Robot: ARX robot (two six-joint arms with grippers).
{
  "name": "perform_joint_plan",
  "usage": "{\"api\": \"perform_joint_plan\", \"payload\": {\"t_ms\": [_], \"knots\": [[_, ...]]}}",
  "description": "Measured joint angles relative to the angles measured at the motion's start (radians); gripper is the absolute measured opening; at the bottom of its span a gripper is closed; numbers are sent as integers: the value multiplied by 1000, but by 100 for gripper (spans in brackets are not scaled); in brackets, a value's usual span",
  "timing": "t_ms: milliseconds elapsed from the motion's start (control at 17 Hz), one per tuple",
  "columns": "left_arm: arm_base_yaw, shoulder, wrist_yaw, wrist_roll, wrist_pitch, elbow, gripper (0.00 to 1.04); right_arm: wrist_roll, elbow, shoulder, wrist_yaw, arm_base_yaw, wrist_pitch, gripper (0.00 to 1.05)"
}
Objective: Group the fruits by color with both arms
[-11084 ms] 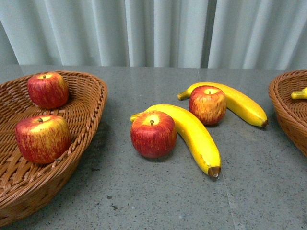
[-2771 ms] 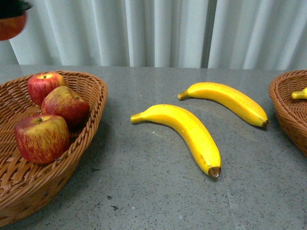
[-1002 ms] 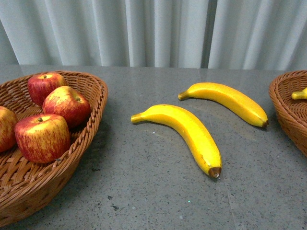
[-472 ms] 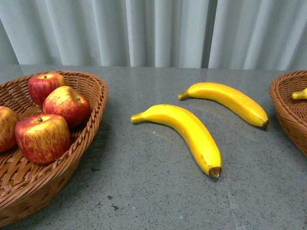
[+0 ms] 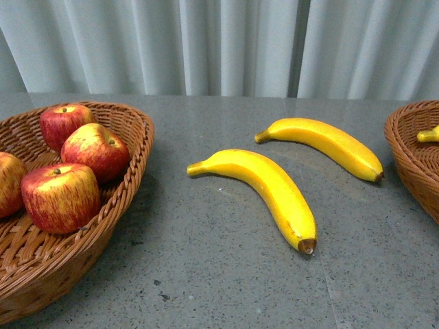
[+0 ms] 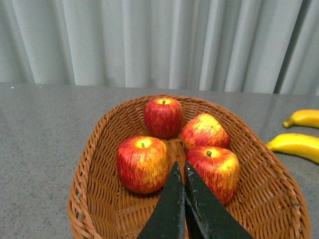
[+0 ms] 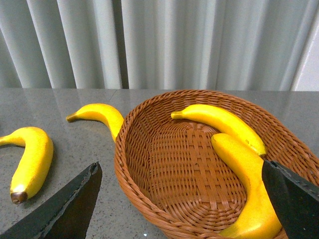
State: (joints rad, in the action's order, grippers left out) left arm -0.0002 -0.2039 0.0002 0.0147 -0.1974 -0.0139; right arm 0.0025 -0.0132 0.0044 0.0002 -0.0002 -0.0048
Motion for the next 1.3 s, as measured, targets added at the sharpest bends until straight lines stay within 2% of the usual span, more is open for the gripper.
{"api": "perform_joint_plan", "payload": {"t_ms": [177, 236, 649, 884, 1061, 1238, 1297], "knots": [[0, 68, -1, 0, 74, -2, 1, 0, 0, 0, 0, 0, 0, 98], [0, 170, 0, -1, 213, 0, 1, 0, 0, 0, 0, 0, 0, 98], [0, 194, -1, -1, 201, -1, 1, 0, 0, 0, 0, 0, 0, 98], [0, 194, -1, -1, 201, -1, 45, 0, 0, 0, 0, 0, 0, 98], [0, 194, -1, -1, 201, -1, 61, 0, 0, 0, 0, 0, 0, 98], [0, 194, -1, -1, 202, -1, 94, 0, 0, 0, 0, 0, 0, 98], [0, 194, -1, -3, 202, -1, 99, 0, 0, 0, 0, 0, 0, 98]]}}
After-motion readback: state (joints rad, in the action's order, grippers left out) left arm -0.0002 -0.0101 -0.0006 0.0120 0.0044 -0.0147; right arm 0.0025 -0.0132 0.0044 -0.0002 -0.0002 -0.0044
